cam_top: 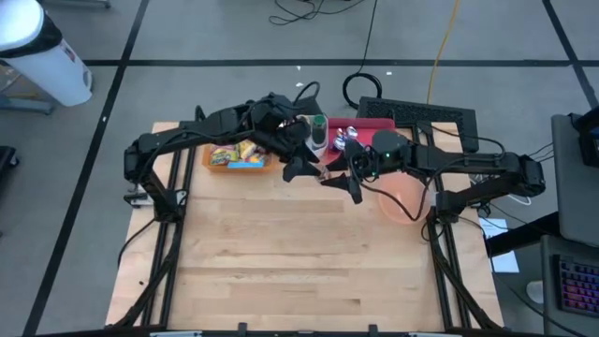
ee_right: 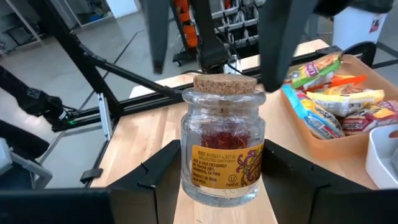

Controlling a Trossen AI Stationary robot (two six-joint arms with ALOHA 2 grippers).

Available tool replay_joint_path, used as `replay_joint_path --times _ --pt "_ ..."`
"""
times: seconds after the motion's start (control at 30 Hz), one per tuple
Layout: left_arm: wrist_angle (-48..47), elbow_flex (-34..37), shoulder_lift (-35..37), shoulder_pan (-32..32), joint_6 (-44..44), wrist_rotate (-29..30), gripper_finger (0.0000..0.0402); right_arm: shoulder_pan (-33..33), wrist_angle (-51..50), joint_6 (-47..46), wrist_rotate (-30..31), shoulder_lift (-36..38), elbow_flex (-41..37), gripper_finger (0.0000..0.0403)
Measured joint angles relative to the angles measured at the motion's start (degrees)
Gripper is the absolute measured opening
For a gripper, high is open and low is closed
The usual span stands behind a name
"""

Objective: Pick & Place Food Item
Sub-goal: Put brown seasoning bottle into the white bin

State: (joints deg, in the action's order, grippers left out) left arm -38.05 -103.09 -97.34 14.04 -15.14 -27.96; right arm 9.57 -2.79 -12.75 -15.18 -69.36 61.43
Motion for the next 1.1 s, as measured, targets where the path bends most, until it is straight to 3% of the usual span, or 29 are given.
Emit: replay_joint_path --times 0.27,1.1 --pt "-2.6 0.0 0.0 -0.2 2.0 4.1 0.0257 0.6 2.0 0.0 -0.1 0.0 0.0 0.0179" --pt "1.6 0.0 -2.3 -0.2 1.2 -0.1 0.0249 0.6 3.8 -0.1 -1.7 -0.1 0.0 0.0179"
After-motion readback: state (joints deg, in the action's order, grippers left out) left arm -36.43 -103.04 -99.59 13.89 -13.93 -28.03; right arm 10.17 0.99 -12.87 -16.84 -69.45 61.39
